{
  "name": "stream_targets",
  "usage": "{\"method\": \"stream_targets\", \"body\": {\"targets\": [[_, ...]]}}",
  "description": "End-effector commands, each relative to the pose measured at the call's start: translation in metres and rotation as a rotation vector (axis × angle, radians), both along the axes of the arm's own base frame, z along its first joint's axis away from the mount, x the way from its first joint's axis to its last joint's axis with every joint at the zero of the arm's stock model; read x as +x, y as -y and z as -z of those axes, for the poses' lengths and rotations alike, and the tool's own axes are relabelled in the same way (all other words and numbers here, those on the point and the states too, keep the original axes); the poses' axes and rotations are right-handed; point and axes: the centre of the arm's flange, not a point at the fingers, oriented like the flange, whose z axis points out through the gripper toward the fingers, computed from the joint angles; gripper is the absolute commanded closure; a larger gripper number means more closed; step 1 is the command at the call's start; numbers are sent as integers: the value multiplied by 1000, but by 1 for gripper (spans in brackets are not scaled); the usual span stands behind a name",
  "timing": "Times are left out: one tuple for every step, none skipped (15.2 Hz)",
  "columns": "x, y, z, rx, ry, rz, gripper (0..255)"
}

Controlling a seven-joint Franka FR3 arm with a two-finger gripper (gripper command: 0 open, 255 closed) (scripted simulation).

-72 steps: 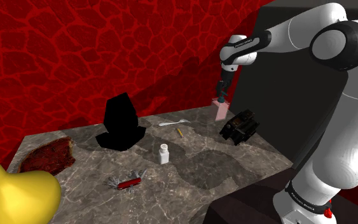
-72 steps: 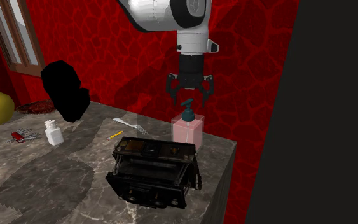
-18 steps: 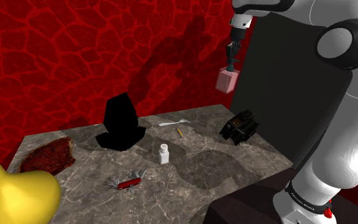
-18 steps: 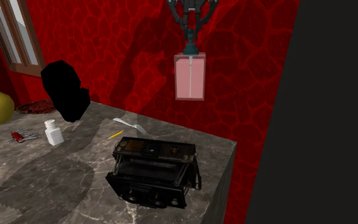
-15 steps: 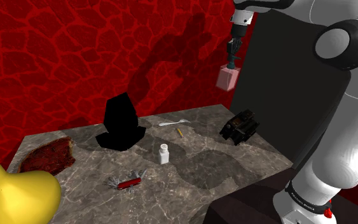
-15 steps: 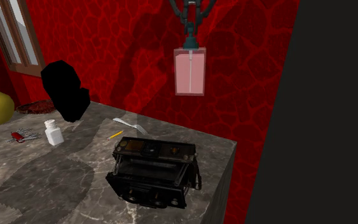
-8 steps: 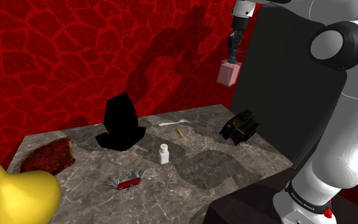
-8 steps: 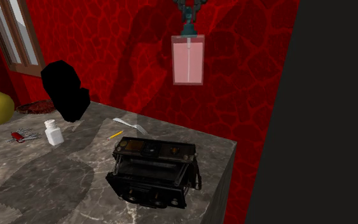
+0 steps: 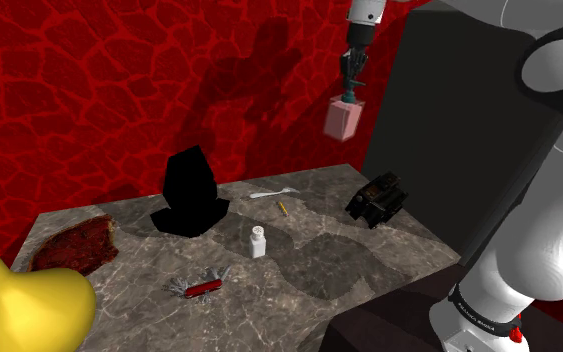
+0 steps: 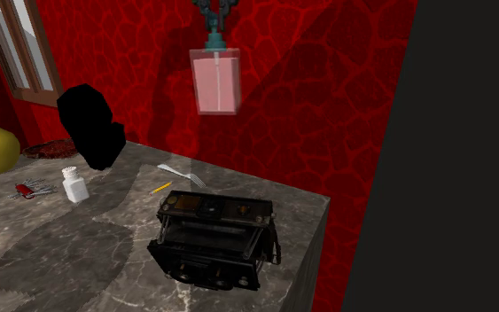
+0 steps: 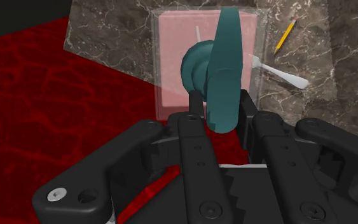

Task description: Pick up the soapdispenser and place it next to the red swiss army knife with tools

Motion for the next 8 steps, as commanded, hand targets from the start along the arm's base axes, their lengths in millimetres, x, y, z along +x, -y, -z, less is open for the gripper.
{"method": "stream_targets", "body": {"targets": [[3, -27, 0, 0, 1, 2, 255], [3, -40, 0, 0, 1, 2, 255], [4, -54, 0, 0, 1, 2, 255], [5, -67, 0, 0, 1, 2, 255], [5, -80, 0, 0, 1, 2, 255], [6, -93, 0, 0, 1, 2, 255], [7, -106, 0, 0, 1, 2, 255], [7, -119, 0, 0, 1, 2, 255]]}}
